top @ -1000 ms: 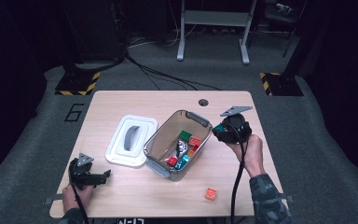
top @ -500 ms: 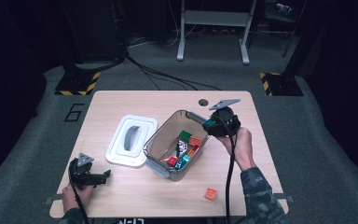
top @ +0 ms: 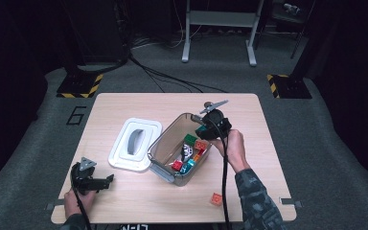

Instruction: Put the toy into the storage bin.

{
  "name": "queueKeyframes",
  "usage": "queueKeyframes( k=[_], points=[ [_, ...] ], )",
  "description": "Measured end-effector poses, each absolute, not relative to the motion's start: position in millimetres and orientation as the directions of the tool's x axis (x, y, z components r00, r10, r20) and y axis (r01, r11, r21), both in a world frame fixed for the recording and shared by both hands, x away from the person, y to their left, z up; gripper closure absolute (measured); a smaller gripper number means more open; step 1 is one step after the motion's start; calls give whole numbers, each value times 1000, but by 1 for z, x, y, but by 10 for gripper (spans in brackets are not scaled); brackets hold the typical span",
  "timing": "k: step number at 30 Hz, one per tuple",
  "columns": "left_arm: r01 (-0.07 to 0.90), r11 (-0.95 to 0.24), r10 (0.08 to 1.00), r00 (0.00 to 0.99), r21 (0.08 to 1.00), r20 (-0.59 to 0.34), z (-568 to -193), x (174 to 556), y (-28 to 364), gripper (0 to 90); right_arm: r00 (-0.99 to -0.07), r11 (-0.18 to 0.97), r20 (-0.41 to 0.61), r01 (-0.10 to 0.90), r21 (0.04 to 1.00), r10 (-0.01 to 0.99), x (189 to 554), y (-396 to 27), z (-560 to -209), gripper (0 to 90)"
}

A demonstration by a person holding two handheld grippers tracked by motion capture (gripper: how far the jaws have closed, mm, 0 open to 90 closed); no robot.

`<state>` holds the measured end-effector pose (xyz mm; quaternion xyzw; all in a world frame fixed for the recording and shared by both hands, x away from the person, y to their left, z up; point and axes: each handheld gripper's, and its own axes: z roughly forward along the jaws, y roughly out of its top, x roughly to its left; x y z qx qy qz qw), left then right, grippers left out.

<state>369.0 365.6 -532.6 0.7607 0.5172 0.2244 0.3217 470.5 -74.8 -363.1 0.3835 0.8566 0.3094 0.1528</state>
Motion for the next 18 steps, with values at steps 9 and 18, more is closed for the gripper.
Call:
queueKeyframes(
  k=[9,18],
  points=[
    [642,-258,931,364,722,9,-533,369,366,0,-650,516,-1,602,610,760,476,-64,-379,415],
    [642,-258,931,364,722,9,-533,369,366,0,-631,467,15,591,658,776,452,-94,-367,227]
  ],
)
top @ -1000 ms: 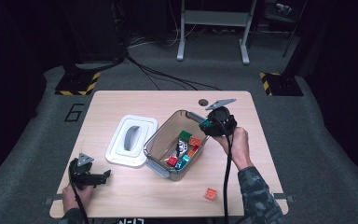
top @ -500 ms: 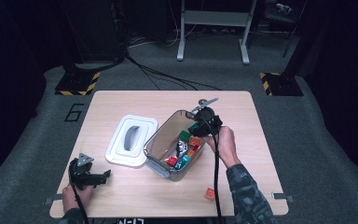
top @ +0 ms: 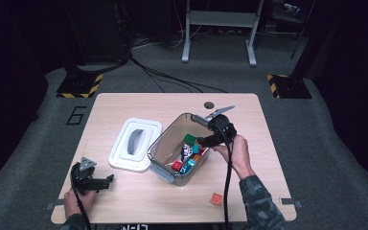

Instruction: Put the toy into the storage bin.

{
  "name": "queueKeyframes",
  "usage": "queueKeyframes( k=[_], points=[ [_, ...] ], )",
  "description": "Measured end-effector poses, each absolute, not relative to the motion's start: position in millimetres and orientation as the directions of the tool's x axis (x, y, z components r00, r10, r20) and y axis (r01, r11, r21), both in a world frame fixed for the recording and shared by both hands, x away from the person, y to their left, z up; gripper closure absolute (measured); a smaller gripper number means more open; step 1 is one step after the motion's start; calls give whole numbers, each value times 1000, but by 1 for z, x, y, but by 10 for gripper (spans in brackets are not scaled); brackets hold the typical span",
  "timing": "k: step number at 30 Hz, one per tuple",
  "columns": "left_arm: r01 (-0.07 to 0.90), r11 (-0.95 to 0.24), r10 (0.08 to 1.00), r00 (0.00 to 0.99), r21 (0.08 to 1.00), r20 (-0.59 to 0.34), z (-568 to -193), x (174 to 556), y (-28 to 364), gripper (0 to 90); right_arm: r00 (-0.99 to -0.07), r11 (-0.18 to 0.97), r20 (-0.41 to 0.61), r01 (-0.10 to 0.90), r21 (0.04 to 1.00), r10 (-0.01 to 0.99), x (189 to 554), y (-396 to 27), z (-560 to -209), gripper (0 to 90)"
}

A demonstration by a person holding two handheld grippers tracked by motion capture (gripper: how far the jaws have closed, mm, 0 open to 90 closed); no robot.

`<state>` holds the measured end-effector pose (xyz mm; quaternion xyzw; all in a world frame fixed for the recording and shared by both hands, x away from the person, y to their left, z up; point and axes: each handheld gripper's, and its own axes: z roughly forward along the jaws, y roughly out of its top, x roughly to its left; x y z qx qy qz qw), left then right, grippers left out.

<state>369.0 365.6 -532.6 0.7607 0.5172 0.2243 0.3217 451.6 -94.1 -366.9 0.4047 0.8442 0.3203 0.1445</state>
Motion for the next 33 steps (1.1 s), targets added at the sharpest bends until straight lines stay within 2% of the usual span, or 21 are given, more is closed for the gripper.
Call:
queueKeyframes(
  k=[15,26,33],
  points=[
    [642,-259,931,365,721,9,-533,369,366,1,-626,421,53,582,695,778,410,-130,-381,102],
    [642,-259,931,364,722,10,-532,369,365,0,-654,457,67,594,662,754,380,-140,-419,20],
    [642,-259,931,365,722,10,-532,369,366,0,-688,496,81,595,632,721,361,-138,-446,0]
  ],
)
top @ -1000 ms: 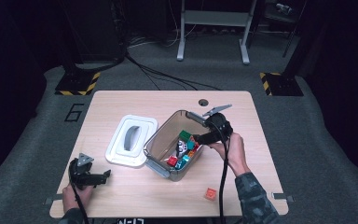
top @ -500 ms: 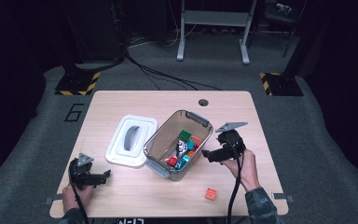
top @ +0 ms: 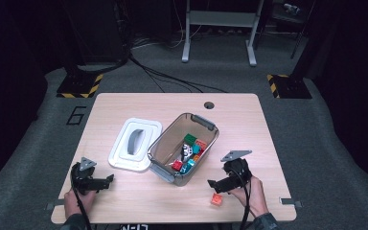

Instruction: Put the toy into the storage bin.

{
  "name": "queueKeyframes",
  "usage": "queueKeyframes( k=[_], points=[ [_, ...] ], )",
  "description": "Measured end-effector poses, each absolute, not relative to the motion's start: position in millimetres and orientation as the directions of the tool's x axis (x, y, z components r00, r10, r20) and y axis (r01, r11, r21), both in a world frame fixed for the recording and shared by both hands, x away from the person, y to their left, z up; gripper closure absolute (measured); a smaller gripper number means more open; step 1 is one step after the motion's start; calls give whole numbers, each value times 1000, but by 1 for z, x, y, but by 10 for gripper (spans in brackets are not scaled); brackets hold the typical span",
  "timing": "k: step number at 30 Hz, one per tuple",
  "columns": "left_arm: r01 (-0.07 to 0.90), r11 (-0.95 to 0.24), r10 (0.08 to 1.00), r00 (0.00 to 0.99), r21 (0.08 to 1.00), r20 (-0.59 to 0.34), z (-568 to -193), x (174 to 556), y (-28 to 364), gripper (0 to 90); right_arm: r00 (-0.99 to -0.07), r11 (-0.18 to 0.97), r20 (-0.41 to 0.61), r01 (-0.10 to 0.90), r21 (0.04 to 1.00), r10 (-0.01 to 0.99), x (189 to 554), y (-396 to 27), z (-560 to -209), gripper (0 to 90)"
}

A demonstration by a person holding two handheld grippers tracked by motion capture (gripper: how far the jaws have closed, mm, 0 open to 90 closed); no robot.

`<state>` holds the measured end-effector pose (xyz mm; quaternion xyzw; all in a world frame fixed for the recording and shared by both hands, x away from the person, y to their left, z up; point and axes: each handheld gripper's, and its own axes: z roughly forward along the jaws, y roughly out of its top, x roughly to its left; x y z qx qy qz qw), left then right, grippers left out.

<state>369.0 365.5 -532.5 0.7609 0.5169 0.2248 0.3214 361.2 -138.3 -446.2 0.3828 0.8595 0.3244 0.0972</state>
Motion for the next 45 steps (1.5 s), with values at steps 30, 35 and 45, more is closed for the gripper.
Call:
queueKeyframes(
  k=[30,35,45],
  points=[
    [651,-264,929,369,711,7,-531,368,366,1,-754,594,50,555,582,655,319,-134,-496,544],
    [650,-252,932,362,717,0,-532,368,365,1,-747,585,55,562,585,663,321,-134,-496,562],
    [650,-252,933,360,717,1,-532,369,365,1,-740,579,62,574,579,670,325,-136,-498,553]
  ],
)
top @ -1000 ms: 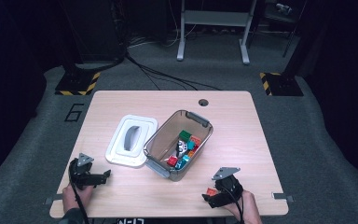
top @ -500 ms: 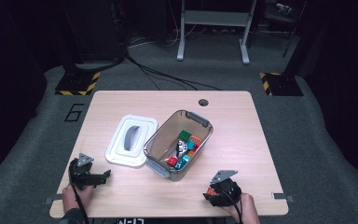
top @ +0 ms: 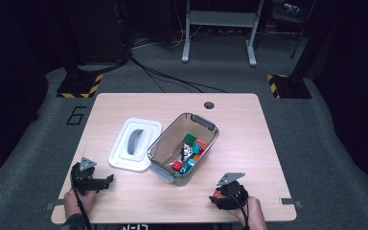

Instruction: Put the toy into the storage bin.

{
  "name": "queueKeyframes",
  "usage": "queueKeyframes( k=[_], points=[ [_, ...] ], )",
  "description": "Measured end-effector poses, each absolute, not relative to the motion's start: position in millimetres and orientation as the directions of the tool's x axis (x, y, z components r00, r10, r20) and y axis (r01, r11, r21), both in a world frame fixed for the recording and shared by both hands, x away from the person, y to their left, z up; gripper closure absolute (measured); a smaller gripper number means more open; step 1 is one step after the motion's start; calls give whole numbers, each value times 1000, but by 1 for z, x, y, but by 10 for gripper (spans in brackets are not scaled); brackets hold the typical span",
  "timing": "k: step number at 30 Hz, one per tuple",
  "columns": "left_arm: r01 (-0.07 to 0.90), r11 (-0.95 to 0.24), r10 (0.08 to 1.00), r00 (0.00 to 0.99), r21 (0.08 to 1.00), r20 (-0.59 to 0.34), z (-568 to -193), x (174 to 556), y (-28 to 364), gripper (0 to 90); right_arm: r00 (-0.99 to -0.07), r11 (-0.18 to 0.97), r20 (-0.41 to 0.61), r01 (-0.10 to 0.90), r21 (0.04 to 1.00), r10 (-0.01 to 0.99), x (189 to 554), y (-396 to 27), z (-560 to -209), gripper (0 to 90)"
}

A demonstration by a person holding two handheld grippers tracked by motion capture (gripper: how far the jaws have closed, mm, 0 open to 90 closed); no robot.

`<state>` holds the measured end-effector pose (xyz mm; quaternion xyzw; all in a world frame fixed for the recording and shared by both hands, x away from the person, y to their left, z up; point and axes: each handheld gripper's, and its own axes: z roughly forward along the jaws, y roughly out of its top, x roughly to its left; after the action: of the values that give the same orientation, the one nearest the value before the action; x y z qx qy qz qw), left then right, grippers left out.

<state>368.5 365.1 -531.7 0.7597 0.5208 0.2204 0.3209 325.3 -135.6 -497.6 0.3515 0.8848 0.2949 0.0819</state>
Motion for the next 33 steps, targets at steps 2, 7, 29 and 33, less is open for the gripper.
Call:
queueKeyframes(
  k=[2,7,29,33],
  points=[
    [650,-252,933,361,717,1,-532,369,365,1,-740,577,66,574,581,669,326,-136,-498,559],
    [647,-250,934,358,721,2,-532,369,365,1,-731,559,88,588,585,677,329,-138,-497,581],
    [651,-265,928,371,711,7,-531,369,366,1,-648,464,67,610,642,759,368,-150,-468,587],
    [652,-265,928,372,710,5,-531,369,366,1,-634,450,65,613,650,770,374,-151,-465,587]
  ],
)
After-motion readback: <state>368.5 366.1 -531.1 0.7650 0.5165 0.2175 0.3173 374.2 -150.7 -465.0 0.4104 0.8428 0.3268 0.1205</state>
